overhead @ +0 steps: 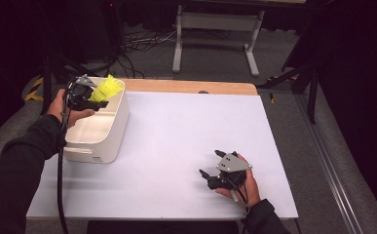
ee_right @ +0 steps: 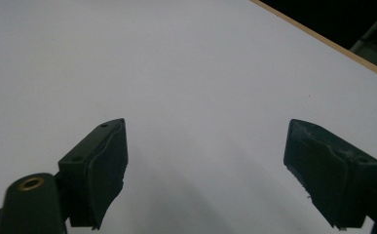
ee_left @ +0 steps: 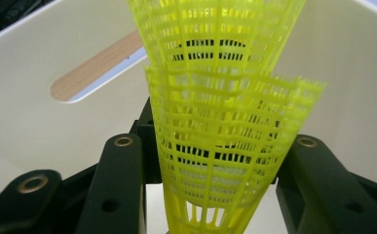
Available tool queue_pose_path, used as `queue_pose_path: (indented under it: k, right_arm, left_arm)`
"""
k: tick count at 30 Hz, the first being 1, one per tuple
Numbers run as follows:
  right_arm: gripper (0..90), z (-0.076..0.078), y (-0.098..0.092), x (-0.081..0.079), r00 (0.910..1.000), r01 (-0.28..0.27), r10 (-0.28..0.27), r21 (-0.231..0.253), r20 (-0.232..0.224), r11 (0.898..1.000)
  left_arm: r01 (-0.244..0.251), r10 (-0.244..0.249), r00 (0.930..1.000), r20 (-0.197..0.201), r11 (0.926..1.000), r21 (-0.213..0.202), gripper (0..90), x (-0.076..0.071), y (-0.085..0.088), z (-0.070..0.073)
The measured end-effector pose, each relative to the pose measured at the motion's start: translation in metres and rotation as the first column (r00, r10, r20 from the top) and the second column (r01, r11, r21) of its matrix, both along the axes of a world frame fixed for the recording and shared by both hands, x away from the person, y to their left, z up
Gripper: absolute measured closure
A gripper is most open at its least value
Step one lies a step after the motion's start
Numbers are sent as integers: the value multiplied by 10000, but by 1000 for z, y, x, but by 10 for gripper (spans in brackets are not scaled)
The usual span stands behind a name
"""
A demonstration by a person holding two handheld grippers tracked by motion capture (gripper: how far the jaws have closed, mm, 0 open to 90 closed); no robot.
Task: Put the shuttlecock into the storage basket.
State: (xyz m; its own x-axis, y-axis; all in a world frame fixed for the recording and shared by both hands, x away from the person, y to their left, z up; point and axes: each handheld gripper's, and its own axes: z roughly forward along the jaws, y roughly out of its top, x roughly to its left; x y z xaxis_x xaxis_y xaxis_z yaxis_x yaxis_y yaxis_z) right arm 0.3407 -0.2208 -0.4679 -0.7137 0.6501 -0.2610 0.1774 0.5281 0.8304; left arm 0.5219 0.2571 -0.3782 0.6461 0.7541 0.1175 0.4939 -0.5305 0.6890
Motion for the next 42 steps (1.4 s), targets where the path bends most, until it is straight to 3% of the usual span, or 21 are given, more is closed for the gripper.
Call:
queue_pose_path:
  k: [6,11,14,17,22,24,29,31,36,40,42]
  right_arm:
    - [169,-2,2,0,9999,-75,75,-68,-75,9999]
    - [169,-3,3,0,9998,-141,140,-151,-108,9998]
    - [169,-3,3,0,9999,-118,117,-88,-125,9999]
    - [173,-4,3,1,9997,-134,133,-49,-220,9999]
    - [173,-3,3,1,9996,-179,178,-66,-199,9998]
    - [173,-3,2,1,9997,-138,137,-22,-205,9999]
    - [173,-4,2,2,9993,-176,175,-35,-316,9998]
    - [173,-4,2,1,9993,-214,212,-42,-299,9998]
    - [173,-3,2,1,9994,-202,202,-12,-289,9998]
    - [173,-3,3,0,9995,-214,214,-5,-230,9998]
    - [173,-2,2,0,9996,-206,206,-1,-196,9998]
  left_arm:
    - [-230,227,9996,-193,9996,-178,590,2,2,-2]
    - [-207,207,9990,-387,9998,11,565,3,0,-4]
    - [-180,194,9993,-319,9988,455,551,7,-3,-4]
    - [-146,177,9980,-601,9986,513,523,10,-6,-3]
    - [148,-26,9928,-1200,9948,1011,491,16,-15,-11]
    - [201,-62,9929,-1191,9931,1155,470,17,-17,-13]
    - [-1,201,9903,-1377,9896,1437,321,19,-18,-14]
    - [43,155,9906,-1361,9896,1439,251,18,-18,-13]
    - [212,-67,9919,-1267,9933,1136,203,16,-18,-11]
    - [225,-174,9969,-766,9975,664,168,13,-15,-5]
    - [171,-129,9974,-704,9981,596,156,11,-14,-3]
